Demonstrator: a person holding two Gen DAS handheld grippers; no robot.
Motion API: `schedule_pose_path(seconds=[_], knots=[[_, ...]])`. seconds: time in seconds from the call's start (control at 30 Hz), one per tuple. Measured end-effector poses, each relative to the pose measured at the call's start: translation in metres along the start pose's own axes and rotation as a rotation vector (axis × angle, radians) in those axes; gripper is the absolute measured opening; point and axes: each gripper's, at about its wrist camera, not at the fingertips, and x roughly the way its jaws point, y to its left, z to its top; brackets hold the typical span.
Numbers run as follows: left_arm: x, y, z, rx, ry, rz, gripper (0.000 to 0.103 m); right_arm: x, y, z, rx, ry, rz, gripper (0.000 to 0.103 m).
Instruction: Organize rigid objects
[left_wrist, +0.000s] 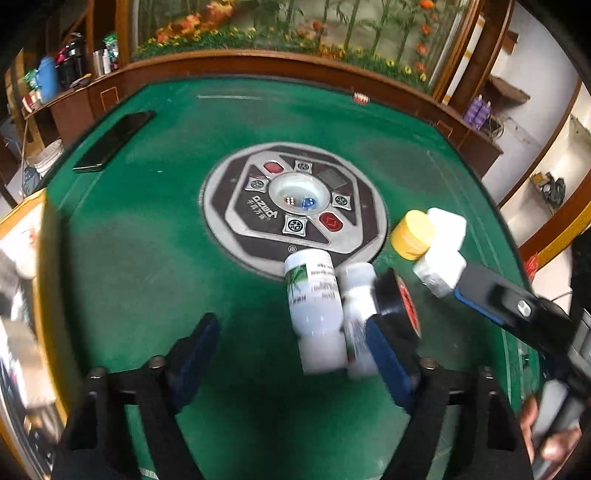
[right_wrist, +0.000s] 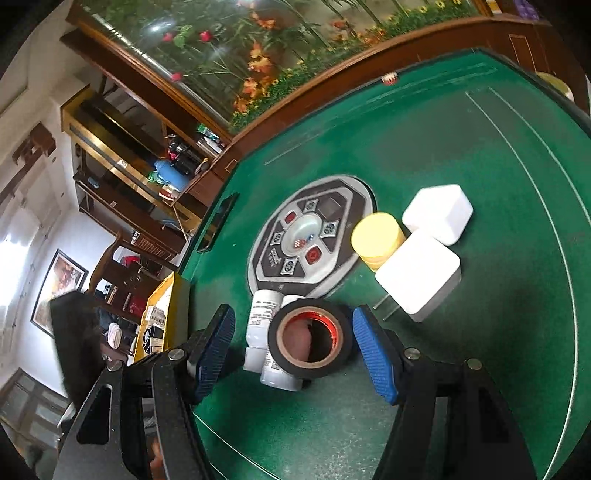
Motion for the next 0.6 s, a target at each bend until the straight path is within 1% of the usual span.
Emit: schedule_pose_path(seconds=[0.03,0.1,0.13,0.17,0.23,0.27,0.33,0.4,0.5,0.6], knots=[[0.007,0.001,0.002,-0.002,0.01,0.005,0.07,0.001,-0.001,-0.001,0.007,0.008,-0.003,0.066],[0.016,0.004,0.004,-0.016,0.025,-0.014,0.062,0.004,-0.004,-0.002,0.021,0.024,-0.003,0.066],[0.023,0.005,0.003,-0.019,0.04,-0.014,0.053,0.006,-0.005,-0.003,0.029,0.032,0.003,0.066],[0.024,0.002,0.001,-0.002,0.018,0.016,0.044,0.008,-0.005,-0.004,0.031,0.041,0.007,0.066],[0.025,-0.003,-0.005,0.043,0.002,0.075,0.036,0.009,-0.003,-0.007,0.022,0.054,0.0,0.066],[0.023,-0.002,-0.008,0.041,-0.002,0.075,0.036,0.009,-0.003,-0.008,0.021,0.056,-0.001,0.066],[0.017,0.005,-0.014,0.004,0.0,0.052,0.036,0.01,-0.002,-0.01,0.012,0.06,-0.01,0.066],[0.011,0.01,-0.022,-0.005,-0.003,0.052,0.036,0.013,0.0,-0.011,-0.009,0.067,-0.038,0.067],[-0.002,0.016,-0.043,-0.016,-0.018,0.05,0.036,0.019,0.004,-0.014,-0.043,0.084,-0.081,0.069],[-0.011,0.018,-0.056,-0.029,-0.03,0.034,0.036,0.027,0.007,-0.017,-0.068,0.101,-0.102,0.07]])
